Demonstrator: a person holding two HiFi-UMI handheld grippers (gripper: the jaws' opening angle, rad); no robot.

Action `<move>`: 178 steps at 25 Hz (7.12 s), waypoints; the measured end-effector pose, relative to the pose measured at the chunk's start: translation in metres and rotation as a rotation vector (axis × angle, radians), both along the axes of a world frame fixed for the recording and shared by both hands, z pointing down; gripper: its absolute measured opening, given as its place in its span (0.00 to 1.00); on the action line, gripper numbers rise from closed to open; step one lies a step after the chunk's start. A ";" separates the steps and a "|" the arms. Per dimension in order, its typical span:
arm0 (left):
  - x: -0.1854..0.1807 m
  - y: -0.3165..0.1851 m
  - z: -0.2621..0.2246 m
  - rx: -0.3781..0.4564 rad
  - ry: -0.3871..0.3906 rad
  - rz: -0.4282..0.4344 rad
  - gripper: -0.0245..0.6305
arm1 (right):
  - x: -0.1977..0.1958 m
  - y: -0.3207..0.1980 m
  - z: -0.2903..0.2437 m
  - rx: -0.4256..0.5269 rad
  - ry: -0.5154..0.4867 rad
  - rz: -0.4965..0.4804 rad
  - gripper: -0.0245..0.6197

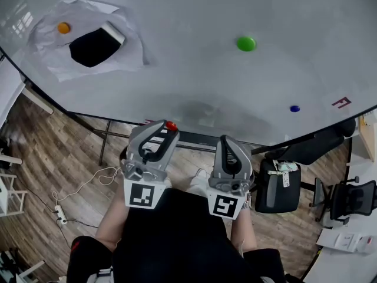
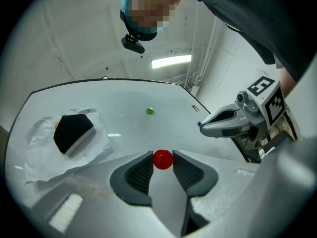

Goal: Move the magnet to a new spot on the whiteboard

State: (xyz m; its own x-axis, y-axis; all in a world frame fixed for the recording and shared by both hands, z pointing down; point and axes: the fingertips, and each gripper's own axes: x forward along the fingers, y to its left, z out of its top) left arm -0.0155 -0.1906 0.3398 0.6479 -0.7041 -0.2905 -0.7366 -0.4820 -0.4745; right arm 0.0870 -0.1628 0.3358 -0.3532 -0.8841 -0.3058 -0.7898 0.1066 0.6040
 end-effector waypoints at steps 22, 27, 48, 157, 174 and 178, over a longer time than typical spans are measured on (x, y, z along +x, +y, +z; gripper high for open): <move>0.014 -0.018 -0.011 0.021 0.006 -0.023 0.24 | 0.012 -0.018 -0.002 -0.009 0.005 -0.027 0.04; 0.020 -0.025 -0.019 0.039 0.007 -0.024 0.24 | 0.017 -0.022 -0.002 -0.012 0.005 -0.030 0.04; 0.054 -0.064 -0.033 0.080 -0.025 -0.050 0.24 | 0.056 -0.031 -0.001 -0.025 -0.001 0.013 0.04; 0.019 0.009 0.006 -0.040 0.007 0.092 0.04 | -0.011 0.005 0.005 -0.039 -0.018 -0.035 0.04; 0.023 0.007 0.005 0.003 -0.007 0.096 0.04 | -0.008 0.004 0.005 -0.051 -0.032 0.016 0.04; 0.022 0.005 0.007 -0.005 -0.004 0.093 0.04 | -0.006 0.002 0.005 -0.057 -0.033 0.022 0.04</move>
